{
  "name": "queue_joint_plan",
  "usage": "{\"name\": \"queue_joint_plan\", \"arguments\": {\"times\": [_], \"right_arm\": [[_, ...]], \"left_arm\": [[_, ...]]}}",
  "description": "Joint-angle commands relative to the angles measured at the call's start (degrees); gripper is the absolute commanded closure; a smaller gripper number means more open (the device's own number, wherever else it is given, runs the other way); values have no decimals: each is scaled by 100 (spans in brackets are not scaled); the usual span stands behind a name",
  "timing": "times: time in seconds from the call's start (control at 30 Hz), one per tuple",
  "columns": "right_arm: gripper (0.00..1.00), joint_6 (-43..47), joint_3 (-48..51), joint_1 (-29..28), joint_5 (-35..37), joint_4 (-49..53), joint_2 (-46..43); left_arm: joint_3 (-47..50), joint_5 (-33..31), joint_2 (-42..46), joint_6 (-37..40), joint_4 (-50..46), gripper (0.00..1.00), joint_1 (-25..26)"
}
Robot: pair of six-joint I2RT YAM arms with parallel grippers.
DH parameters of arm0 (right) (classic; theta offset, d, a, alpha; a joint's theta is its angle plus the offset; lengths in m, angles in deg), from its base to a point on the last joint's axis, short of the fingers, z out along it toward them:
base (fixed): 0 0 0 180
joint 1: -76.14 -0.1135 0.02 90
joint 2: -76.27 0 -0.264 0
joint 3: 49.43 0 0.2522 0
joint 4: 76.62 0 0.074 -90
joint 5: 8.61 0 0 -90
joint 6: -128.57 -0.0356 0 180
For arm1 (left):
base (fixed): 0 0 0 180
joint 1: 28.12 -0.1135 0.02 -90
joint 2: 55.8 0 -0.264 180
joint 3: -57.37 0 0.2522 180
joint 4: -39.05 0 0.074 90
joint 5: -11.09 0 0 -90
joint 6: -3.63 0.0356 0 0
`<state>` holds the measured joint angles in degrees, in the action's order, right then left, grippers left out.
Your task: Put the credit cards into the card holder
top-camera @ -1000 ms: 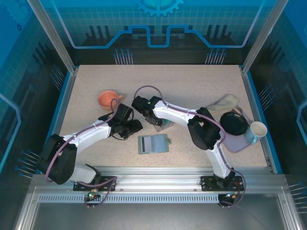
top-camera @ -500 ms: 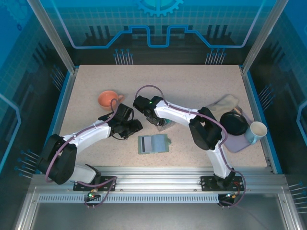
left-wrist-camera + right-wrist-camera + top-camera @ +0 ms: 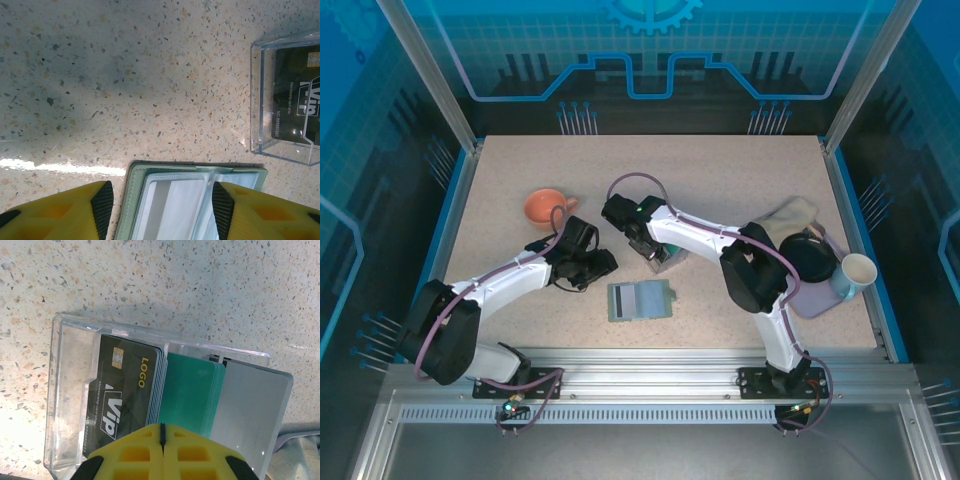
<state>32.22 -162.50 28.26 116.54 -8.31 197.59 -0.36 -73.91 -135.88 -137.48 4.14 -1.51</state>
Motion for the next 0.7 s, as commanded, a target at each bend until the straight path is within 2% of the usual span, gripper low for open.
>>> {"name": "queue_joint_plan", "arguments": {"times": [0.0, 0.2, 0.4, 0.67], "right_arm": [[86, -60, 60, 83, -245, 71, -223], [67, -23, 1, 89, -326, 55, 45], [65, 9, -19, 68, -268, -6, 358], [64, -56, 35, -68, 525, -85, 541]], "left_arm": [[75, 41, 59, -54, -36, 42, -54], [82, 40, 65, -57, -31, 42, -53], [75, 23, 63, -48, -51, 42, -57], [63, 19, 76, -39, -63, 40, -60]]}}
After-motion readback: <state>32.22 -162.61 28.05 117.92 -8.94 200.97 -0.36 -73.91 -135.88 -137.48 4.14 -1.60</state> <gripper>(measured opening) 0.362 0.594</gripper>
